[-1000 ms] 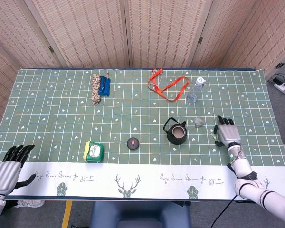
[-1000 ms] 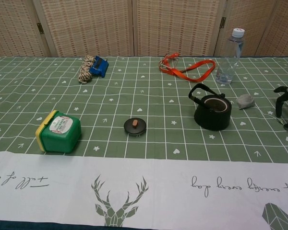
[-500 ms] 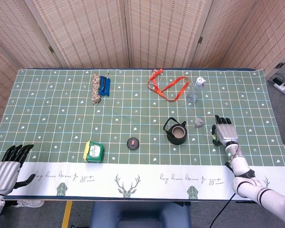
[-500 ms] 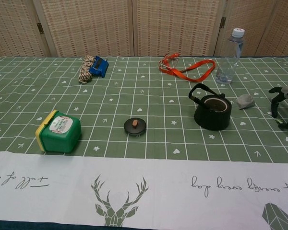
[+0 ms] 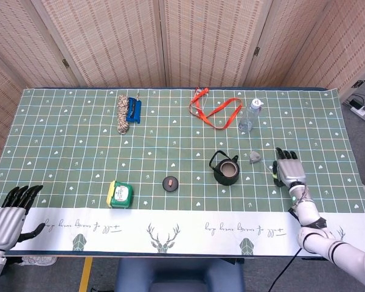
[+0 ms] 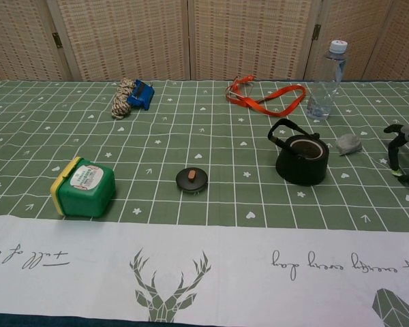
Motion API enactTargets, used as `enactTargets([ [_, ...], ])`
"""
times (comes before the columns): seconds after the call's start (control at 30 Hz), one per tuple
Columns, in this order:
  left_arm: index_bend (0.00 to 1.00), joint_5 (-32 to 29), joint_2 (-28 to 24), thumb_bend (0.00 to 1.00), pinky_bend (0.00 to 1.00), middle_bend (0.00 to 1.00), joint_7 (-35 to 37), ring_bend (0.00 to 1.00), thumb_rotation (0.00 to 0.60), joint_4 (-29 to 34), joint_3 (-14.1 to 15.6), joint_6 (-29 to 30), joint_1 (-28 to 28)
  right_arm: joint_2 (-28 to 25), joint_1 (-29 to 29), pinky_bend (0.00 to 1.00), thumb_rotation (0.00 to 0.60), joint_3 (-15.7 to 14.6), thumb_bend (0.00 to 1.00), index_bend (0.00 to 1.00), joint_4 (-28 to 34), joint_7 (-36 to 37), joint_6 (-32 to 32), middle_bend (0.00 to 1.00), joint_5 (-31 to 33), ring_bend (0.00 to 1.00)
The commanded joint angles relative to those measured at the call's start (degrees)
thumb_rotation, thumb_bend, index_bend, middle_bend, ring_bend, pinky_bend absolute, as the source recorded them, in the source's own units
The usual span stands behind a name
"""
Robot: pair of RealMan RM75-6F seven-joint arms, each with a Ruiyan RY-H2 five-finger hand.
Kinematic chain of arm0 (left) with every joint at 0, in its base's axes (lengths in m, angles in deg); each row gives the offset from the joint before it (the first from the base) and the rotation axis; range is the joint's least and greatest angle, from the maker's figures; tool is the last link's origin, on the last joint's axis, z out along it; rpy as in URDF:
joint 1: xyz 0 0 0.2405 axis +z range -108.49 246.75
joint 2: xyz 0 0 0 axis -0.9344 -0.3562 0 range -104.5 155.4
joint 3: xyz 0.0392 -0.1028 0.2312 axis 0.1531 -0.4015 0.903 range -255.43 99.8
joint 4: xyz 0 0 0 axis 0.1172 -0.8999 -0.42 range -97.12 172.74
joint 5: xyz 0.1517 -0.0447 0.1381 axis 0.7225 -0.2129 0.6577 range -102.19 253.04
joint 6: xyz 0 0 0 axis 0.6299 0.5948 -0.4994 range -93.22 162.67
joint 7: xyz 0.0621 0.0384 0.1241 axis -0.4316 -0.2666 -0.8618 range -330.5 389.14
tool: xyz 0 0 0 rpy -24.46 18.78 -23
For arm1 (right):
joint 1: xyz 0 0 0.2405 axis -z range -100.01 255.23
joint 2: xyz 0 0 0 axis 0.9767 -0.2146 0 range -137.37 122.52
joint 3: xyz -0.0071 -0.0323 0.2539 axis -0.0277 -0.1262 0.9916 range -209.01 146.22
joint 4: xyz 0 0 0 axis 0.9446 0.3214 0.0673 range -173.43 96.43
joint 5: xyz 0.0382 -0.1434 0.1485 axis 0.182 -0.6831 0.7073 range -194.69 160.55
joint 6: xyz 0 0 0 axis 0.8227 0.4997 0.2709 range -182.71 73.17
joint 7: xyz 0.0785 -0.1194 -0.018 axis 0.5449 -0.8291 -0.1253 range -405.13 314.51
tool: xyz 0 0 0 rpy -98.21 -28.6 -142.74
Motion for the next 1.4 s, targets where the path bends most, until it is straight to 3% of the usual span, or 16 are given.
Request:
enactTargets([
  [0.03, 0.01, 0.0, 0.0, 0.24, 0.00, 0.05, -0.1, 0.03, 0.600, 0.0, 0.0, 0.1, 0.0, 0.0, 0.1, 0.00, 0.600, -0.1, 0.36, 0.51, -0.2, -0.1, 0.0, 0.01, 0.1, 0.00],
  [1.03, 0.01, 0.2, 0.8, 0.24, 0.00, 0.05, -3.0, 0.03, 0.600, 0.1, -0.2, 2.0, 0.9, 3.6, -0.6, 0.00, 0.600, 0.1, 0.38, 0.55, -6.0, 2.3, 0.4, 0.05, -3.2, 0.04],
  [1.4, 0.00, 1.2, 1.1, 0.24, 0.00, 0.05, -2.7, 0.03, 0.600, -0.3, -0.1, 3.1, 1.2, 5.0, -0.3, 0.00, 0.600, 0.4, 0.43, 0.60, -7.4, 5.0, -1.3, 0.09, -6.6, 0.08],
])
